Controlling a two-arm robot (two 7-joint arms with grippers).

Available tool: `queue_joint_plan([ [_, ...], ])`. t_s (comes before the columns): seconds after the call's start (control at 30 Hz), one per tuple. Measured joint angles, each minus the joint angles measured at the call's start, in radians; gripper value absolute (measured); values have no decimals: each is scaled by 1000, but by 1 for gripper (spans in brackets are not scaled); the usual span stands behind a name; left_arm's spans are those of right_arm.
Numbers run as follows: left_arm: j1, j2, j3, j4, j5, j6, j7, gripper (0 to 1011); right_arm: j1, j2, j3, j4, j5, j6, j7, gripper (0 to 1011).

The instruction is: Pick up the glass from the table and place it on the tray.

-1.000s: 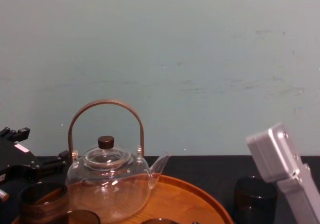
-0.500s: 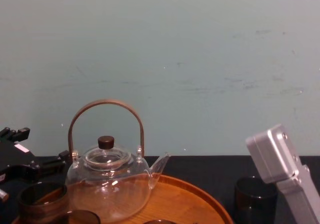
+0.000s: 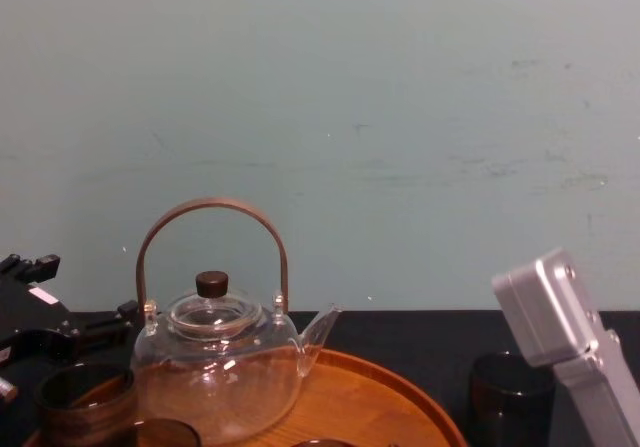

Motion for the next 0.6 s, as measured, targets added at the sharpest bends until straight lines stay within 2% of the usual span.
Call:
queue_joint_plan([
  [0.1, 0, 0, 0, 0, 0, 0, 0, 1001, 0, 0, 0, 0, 0, 0, 0, 1002],
  [0.4, 0, 0, 0, 0, 0, 0, 0, 1001, 0, 0, 0, 0, 0, -1, 0, 1002],
  [0.6, 0, 0, 0, 0, 0, 0, 0, 1001, -8, 12, 13, -37, -1, -47, -3, 1002],
])
